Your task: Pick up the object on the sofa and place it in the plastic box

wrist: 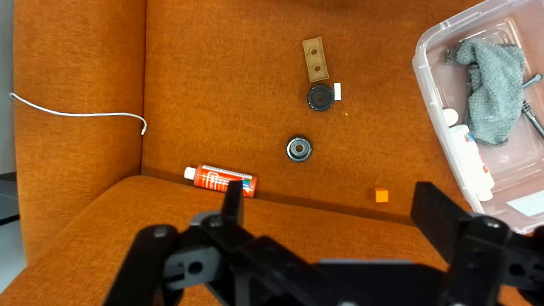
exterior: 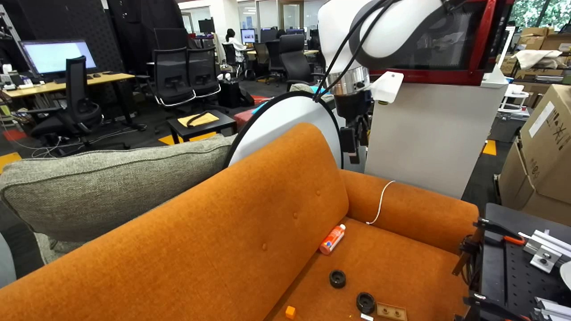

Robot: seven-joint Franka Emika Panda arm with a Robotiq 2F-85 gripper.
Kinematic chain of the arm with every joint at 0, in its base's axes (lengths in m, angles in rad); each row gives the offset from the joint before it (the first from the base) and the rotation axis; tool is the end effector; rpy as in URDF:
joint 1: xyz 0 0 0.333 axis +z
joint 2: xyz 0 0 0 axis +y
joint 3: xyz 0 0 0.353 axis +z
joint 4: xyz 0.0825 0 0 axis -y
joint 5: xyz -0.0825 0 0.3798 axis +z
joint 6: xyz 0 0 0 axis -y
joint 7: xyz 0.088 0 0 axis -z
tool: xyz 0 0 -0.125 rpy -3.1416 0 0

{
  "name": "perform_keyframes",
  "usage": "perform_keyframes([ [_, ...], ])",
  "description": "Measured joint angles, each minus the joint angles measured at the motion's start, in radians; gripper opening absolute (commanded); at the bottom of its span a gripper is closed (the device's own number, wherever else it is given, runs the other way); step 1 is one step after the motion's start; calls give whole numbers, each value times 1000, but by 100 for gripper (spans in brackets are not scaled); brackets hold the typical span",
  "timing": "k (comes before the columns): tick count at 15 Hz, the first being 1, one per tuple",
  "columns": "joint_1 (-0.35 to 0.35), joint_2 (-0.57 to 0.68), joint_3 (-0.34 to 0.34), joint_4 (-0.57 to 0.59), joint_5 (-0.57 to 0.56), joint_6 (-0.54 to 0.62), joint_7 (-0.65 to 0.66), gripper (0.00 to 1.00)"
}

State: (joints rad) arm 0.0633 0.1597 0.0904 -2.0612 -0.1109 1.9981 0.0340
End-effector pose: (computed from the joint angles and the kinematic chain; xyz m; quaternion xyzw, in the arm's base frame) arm 0.5433 0.0744 0.3634 0.9892 0.0880 -0.1062 0.0506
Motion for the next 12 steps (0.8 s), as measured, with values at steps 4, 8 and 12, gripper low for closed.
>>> perform_keyframes([
  [4, 0, -6, 0, 8, 2, -11, -1, 100],
  [8, 0, -5, 0, 8, 1, -12, -1, 100],
  [12, 0, 41, -4, -1, 45, -3, 2, 100],
])
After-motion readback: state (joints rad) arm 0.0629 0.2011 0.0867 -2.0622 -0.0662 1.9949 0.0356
